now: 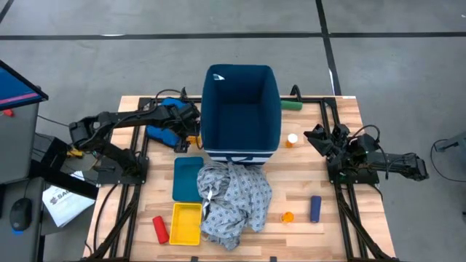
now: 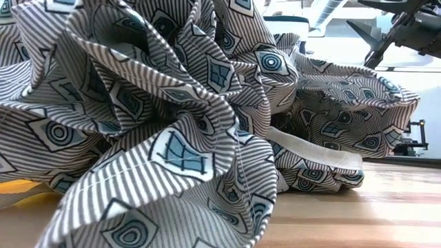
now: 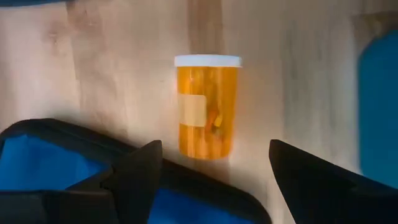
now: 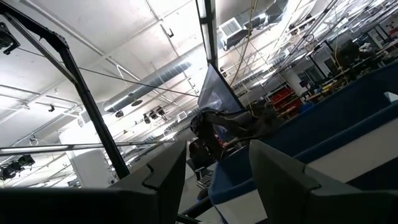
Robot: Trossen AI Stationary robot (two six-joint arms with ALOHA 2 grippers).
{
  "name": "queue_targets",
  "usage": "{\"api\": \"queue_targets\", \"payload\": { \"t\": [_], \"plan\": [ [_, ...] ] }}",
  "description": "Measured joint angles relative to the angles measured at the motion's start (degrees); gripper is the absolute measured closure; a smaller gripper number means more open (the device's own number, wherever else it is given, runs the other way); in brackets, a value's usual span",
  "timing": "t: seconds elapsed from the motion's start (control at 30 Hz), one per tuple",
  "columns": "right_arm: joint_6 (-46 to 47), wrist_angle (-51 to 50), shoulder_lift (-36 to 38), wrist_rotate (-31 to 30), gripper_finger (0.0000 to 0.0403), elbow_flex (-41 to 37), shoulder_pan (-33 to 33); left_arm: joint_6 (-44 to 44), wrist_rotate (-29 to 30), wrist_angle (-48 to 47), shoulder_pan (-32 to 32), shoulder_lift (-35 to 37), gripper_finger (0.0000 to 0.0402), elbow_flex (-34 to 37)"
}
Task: Pick & place medical supplies in basket/bin
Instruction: Put the top left orange pill bottle into the yellow bin
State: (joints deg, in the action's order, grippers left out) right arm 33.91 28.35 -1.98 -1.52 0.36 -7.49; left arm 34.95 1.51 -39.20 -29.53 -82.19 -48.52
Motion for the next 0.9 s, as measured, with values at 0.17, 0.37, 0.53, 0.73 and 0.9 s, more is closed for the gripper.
{"api": "queue_targets", "payload": {
  "t": [0.17,0.37,0.53,0.73,0.9],
  "plan": [
    [0.04,-0.01,0.00,0.00,0.0230,0.00,0.00,0.42,-0.41,4.76,-0.19,0.00,0.0114,3.98],
    [0.16,-0.06,0.00,-0.01,0.0230,0.00,0.00,0.18,-0.54,8.83,-0.16,-0.15,0.0114,7.50],
    [0.17,-0.64,0.00,-0.02,0.0230,0.00,-0.02,-0.73,-0.57,12.31,-0.16,-0.14,0.0114,10.49],
    [0.20,-1.02,0.00,-0.46,0.0230,0.00,-0.02,-3.56,-0.43,18.73,-0.14,-0.11,0.0121,12.42],
    [0.20,-1.14,0.00,-0.66,0.0230,0.00,-0.02,-7.62,-0.39,19.54,-1.15,-0.09,0.0121,12.44]
  ]
}}
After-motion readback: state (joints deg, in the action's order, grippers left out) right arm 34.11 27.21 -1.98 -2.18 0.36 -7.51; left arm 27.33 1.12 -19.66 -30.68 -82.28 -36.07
